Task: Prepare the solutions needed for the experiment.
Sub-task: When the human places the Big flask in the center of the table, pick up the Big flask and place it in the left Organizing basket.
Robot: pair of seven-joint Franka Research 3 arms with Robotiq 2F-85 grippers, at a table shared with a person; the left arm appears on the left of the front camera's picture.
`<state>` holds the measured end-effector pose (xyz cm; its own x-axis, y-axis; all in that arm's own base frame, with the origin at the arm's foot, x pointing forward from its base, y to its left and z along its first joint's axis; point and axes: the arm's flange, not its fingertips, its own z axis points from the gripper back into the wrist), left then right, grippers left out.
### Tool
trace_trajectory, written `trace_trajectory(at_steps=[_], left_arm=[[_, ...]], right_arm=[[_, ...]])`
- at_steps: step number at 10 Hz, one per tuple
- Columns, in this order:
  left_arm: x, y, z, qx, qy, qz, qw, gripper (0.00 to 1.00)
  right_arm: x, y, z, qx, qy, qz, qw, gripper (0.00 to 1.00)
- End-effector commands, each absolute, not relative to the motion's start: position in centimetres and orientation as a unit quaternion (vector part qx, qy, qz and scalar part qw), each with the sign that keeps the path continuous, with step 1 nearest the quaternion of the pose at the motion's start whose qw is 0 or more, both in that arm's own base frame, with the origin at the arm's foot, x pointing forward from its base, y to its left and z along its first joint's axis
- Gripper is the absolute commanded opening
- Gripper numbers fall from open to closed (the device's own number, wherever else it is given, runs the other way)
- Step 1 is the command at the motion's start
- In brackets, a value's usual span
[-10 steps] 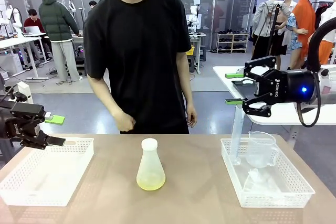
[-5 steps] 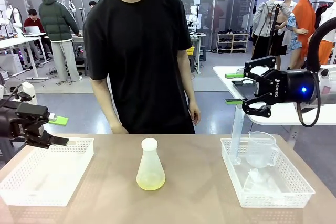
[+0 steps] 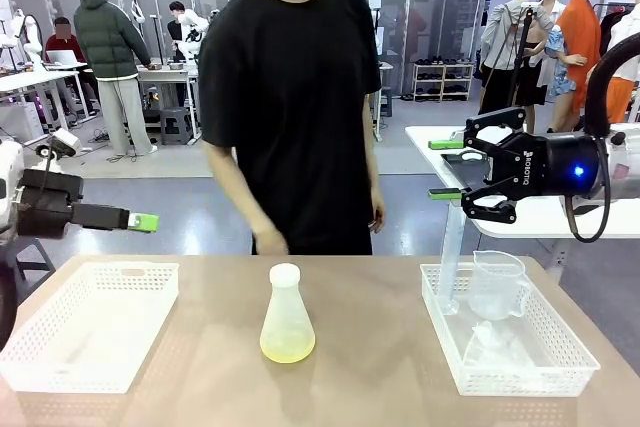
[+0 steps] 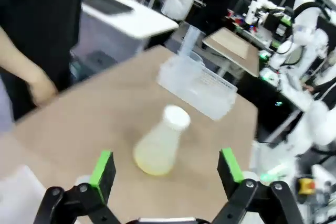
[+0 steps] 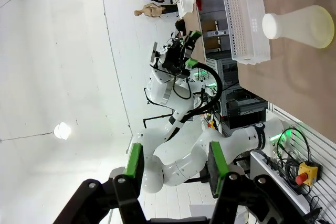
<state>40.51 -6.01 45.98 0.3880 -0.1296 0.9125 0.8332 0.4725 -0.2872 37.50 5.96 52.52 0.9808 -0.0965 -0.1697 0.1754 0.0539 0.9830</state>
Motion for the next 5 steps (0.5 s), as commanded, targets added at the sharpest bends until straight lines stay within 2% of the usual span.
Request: trace_trajectory(at_steps=[1,3,5], left_arm=[[41.0,-7.6,43.7,-0.339,-0.522,-0.372,0.689,1.0],[41.1,-7.5,43.2,-0.338,-0.512,-0.386,0.688,1.0],[40.7,-6.7,45.2,-0.347,-0.508,-0.378,0.692,1.0]], right_arm=[[37.5,6.0,52.6,0.684,0.029,-0.093,0.723,0.63],[37.5,6.0,52.6,0.684,0.029,-0.093,0.723,0.63],[37.5,6.0,52.6,0.684,0.029,-0.093,0.723,0.63]])
